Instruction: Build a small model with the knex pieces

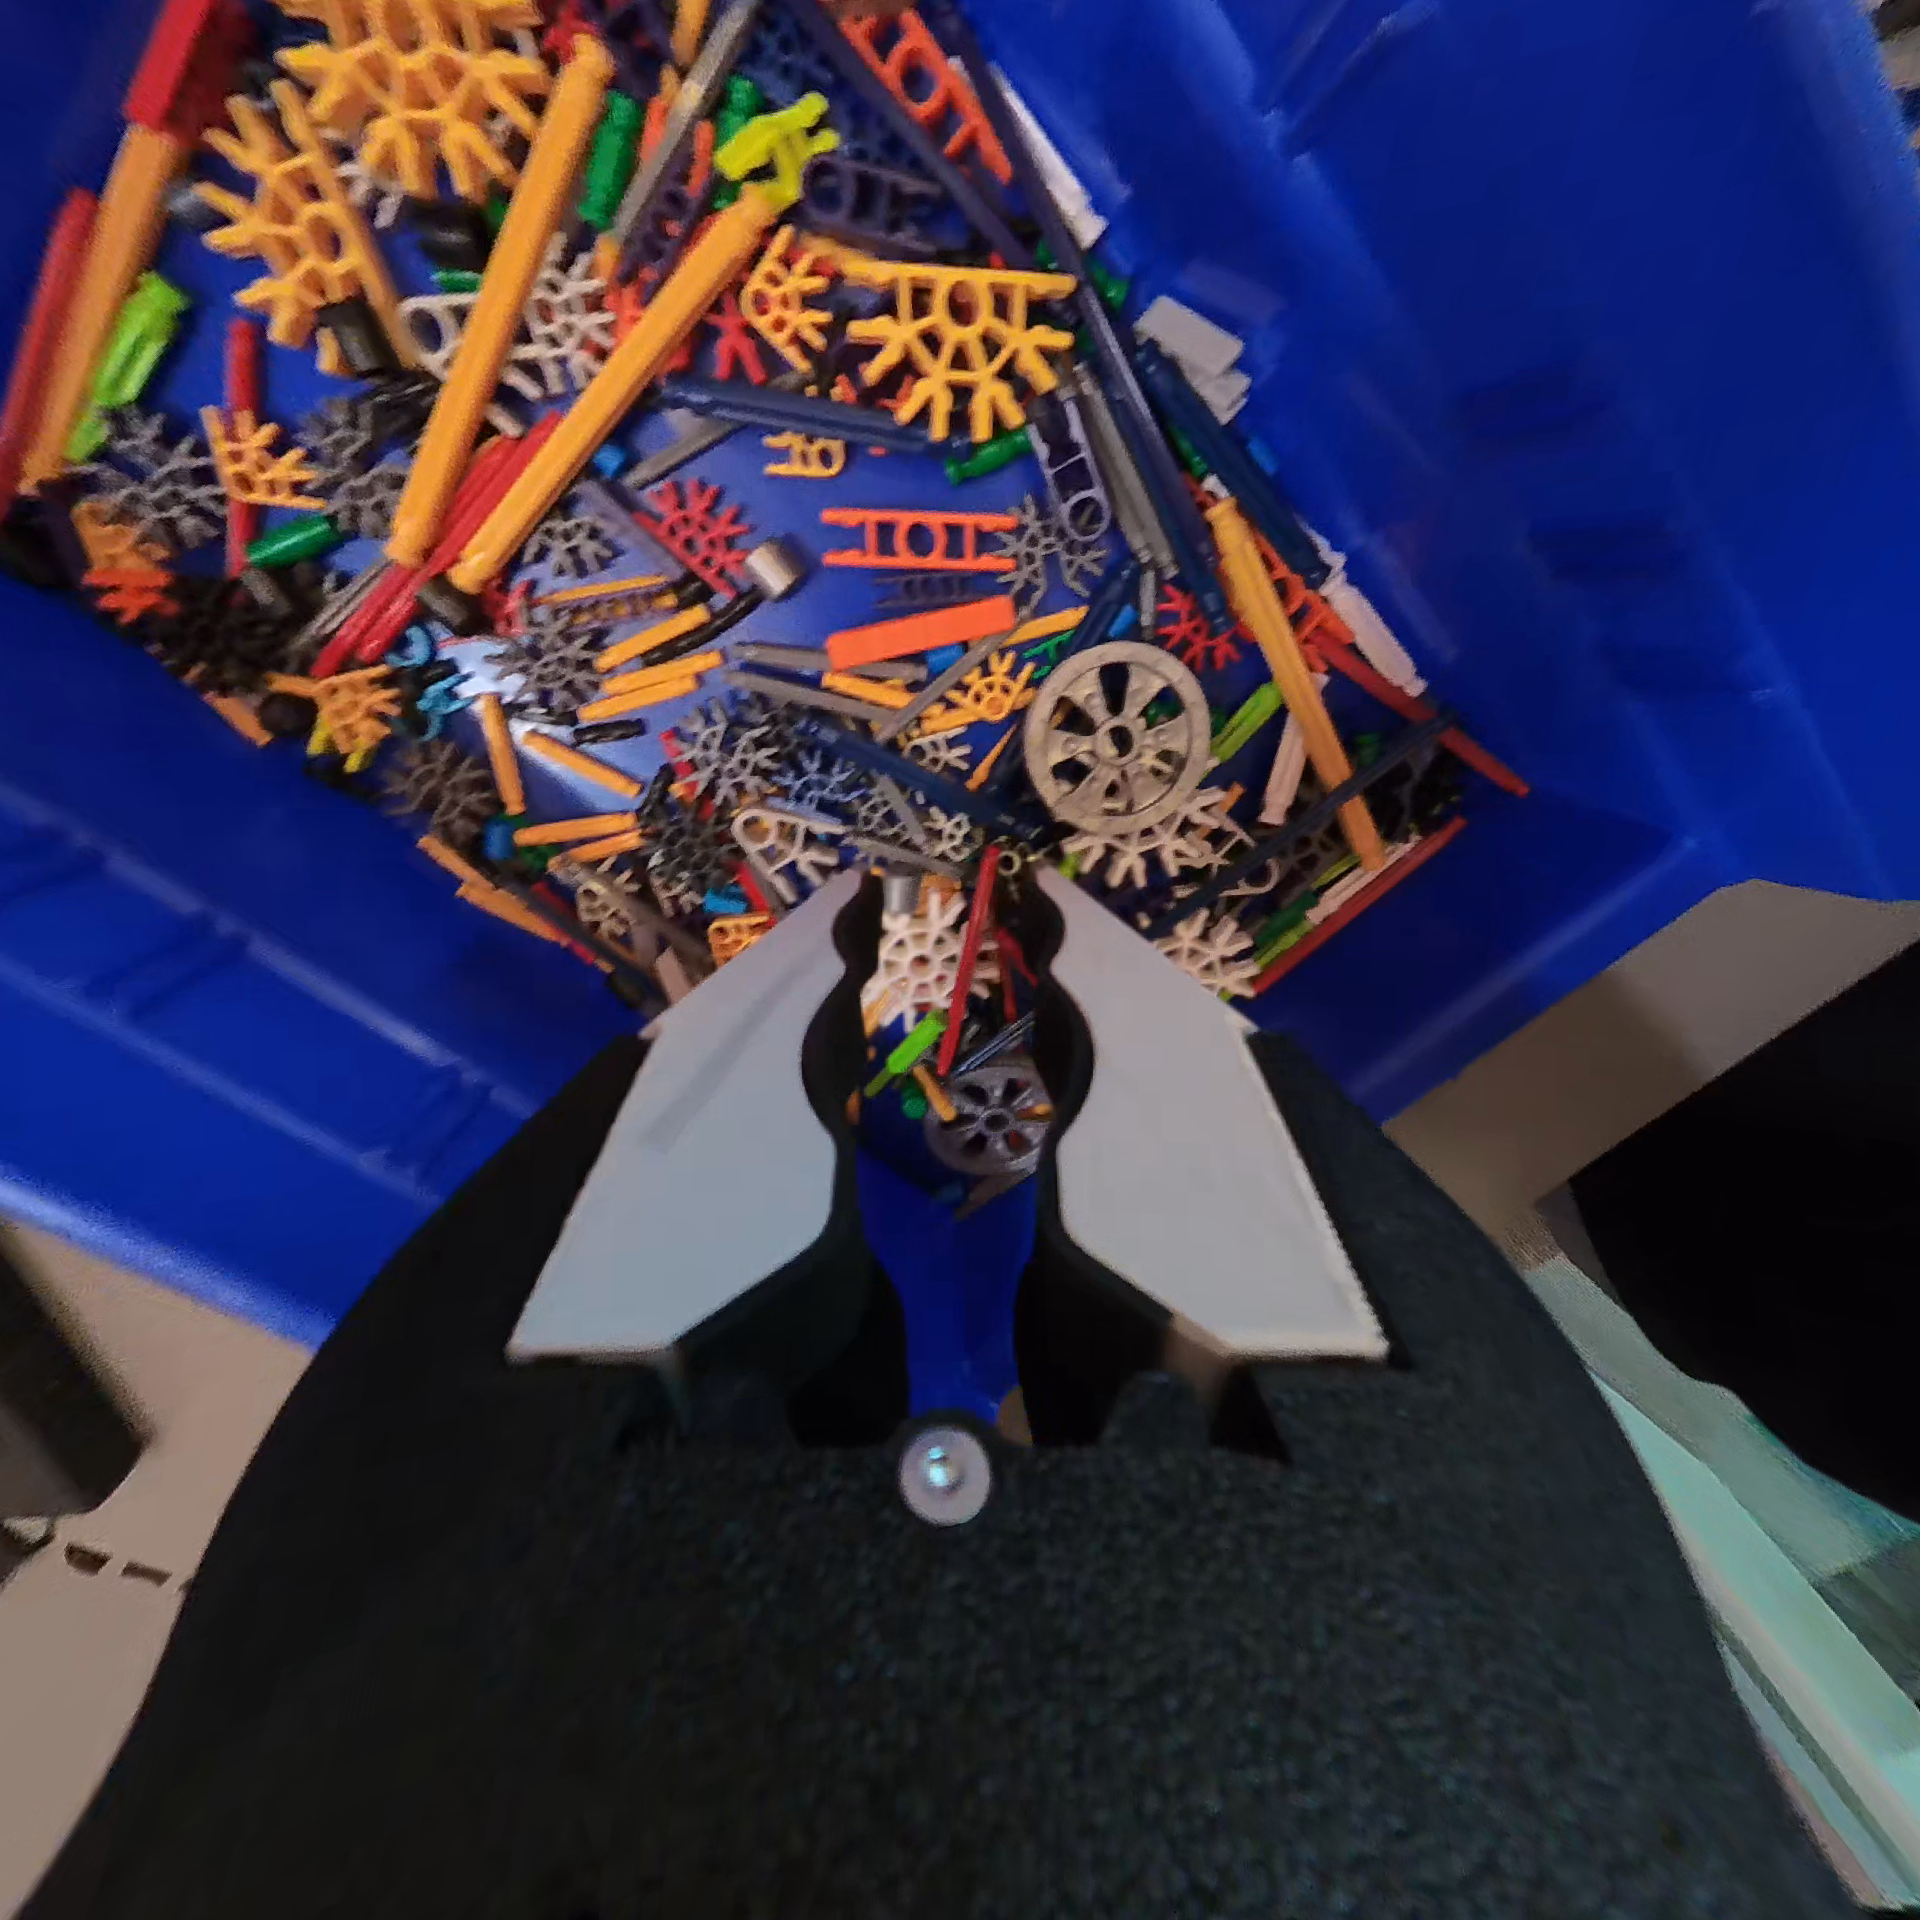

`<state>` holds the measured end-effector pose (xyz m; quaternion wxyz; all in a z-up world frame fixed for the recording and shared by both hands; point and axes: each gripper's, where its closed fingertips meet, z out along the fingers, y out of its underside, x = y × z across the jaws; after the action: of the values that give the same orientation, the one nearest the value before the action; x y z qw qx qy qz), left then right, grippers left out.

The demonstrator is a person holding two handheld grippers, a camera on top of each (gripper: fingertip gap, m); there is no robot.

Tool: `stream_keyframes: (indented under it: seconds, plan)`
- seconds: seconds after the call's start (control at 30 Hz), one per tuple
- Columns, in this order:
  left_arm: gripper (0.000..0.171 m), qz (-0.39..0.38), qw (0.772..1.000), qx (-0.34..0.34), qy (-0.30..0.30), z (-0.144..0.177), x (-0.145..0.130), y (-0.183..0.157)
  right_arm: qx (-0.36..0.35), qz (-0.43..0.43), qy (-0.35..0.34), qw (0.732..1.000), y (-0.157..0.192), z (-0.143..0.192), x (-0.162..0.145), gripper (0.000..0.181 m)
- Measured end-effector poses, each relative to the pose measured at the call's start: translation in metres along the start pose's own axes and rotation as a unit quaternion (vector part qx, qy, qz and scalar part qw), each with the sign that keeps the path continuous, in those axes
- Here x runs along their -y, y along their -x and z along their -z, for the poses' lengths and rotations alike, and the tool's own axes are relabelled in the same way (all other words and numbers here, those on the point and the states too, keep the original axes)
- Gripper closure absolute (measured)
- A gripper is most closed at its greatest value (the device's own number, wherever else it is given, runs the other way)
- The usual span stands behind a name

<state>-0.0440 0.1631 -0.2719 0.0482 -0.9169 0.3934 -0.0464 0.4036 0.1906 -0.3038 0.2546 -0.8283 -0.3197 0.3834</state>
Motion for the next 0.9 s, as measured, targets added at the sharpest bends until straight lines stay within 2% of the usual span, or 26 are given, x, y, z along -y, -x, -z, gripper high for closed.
stream_keyframes:
  seconds: [0.17,0.33,0.43,0.63,0.9]
  plan:
    - [0.147,0.000,0.999,0.033,-0.032,0.004,0.012,0.014,0.000,-0.001,0.000,1.000,0.000,0.000,0.000,0.152]
    - [0.146,-0.018,0.996,0.027,-0.081,-0.008,0.044,0.009,-0.001,-0.001,0.000,1.000,0.000,0.000,0.000,0.153]
    - [0.144,-0.033,0.996,0.024,-0.083,-0.020,0.053,0.008,-0.001,0.000,0.000,1.000,0.000,0.000,0.000,0.153]
    - [0.144,-0.041,0.997,0.027,-0.054,-0.040,0.050,0.010,-0.002,0.000,-0.001,1.000,0.000,0.000,0.000,0.152]
    - [0.141,-0.028,0.997,0.003,-0.066,-0.042,0.053,0.003,0.001,-0.001,-0.002,1.000,0.000,0.001,0.000,0.152]
